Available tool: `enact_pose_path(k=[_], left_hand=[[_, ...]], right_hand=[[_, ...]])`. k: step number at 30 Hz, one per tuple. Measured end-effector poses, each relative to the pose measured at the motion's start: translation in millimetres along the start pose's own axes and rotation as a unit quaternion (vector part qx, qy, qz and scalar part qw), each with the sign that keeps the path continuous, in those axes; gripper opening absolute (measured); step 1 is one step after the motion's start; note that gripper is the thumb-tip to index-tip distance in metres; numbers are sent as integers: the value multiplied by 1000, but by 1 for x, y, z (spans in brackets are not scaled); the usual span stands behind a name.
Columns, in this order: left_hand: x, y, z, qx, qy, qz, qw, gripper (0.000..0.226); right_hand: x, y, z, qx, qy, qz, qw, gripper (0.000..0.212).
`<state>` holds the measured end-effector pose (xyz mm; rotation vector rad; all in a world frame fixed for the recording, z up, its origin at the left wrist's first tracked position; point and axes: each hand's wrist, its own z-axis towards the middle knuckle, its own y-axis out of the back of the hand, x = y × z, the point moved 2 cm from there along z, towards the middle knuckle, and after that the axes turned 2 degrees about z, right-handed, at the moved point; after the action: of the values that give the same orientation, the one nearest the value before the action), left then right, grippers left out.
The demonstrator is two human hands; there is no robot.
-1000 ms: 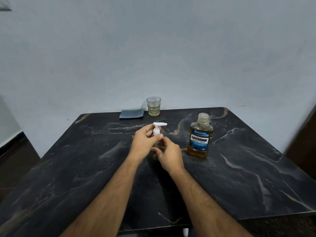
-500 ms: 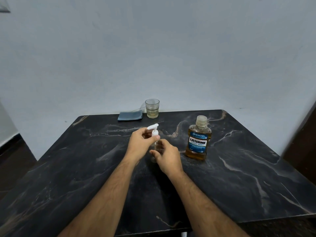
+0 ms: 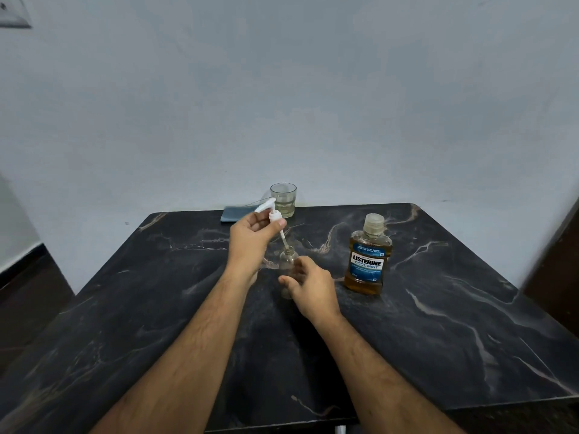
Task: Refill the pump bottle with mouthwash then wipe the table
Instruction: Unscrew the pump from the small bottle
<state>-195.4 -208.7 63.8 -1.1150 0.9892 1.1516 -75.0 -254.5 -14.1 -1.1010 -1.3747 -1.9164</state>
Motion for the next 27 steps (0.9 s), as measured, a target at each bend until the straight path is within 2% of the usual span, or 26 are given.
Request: enact_pose_path(k=[11,14,17,20,23,27], left_hand=[[-25,14,7,-31,-16,-26,999,16],[-30,21,9,-37,-12,-27,999,19],[-34,31,10,-47,-8,-14,999,30],[-30,42,11,-49,-1,31,998,31],[-18,51,7,-32,18,118,992,21],[15,71,6,-7,71,267,961,16]], right_hand=[[3,6,0,12,-3,-22,1000,43],[3,6,0,9,-2,-20,1000,45],[3,7,-1,9,1,-24,1000,46],[3,7,-1,9,3,-21,1000,45],[2,7,0,9,7,-25,1000,45],[1,6,0,-1,13,-29,999,49]])
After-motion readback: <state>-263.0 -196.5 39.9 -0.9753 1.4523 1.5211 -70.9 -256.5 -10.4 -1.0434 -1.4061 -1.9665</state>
